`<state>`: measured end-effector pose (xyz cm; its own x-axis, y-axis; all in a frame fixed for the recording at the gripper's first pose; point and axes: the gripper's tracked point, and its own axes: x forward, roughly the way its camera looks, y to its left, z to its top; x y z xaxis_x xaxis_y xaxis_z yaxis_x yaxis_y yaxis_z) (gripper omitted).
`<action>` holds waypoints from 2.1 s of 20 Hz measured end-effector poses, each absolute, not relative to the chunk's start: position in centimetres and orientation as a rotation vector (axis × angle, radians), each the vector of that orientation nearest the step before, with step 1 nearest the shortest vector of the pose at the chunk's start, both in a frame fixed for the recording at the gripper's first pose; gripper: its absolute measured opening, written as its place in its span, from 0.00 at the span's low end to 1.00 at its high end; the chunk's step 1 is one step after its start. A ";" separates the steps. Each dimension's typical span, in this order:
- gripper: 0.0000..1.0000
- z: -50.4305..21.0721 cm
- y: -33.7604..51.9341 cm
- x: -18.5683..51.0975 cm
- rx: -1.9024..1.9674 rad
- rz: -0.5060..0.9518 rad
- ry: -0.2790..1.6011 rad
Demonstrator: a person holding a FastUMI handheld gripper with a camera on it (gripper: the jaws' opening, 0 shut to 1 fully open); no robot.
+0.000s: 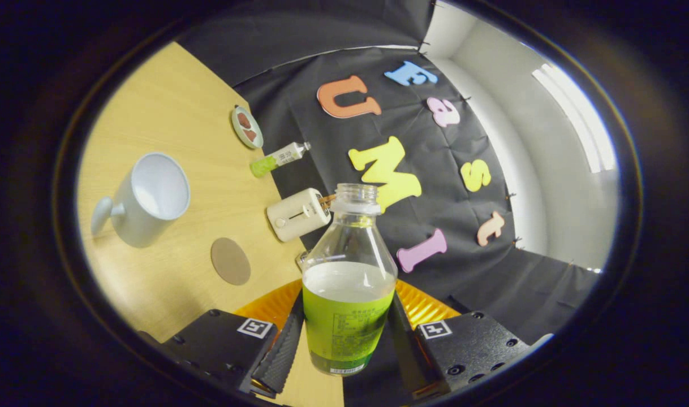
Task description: Take the bottle from table, then pour the juice into the cup, finally place the bottle on the coaster
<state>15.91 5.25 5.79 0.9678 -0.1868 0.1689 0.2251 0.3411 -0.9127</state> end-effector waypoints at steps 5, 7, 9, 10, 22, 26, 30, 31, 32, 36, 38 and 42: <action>0.79 5.7 7.0 15.9 -1.352 -0.269 -0.057; 0.79 5.1 7.3 15.8 -1.418 -0.266 -0.049; 0.79 4.7 7.5 15.9 -1.478 -0.262 -0.042; 0.79 4.3 7.4 16.1 -1.509 -0.256 -0.030; 0.79 5.5 7.3 16.6 -1.801 -0.330 -0.052; 0.79 7.0 7.8 16.4 -1.892 -0.370 -0.080; 0.79 8.3 8.1 16.1 -1.934 -0.396 -0.103; 0.79 8.5 8.2 15.8 -1.938 -0.399 -0.105; 0.79 8.8 8.3 15.7 -1.944 -0.404 -0.106; 0.79 10.2 8.5 15.5 -1.971 -0.423 -0.119; 0.79 10.7 8.9 15.4 -1.980 -0.427 -0.125; 0.79 11.5 9.3 15.0 -2.013 -0.442 -0.138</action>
<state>15.04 9.33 11.48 0.9258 -0.0922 0.3667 0.2845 -0.4687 -0.8363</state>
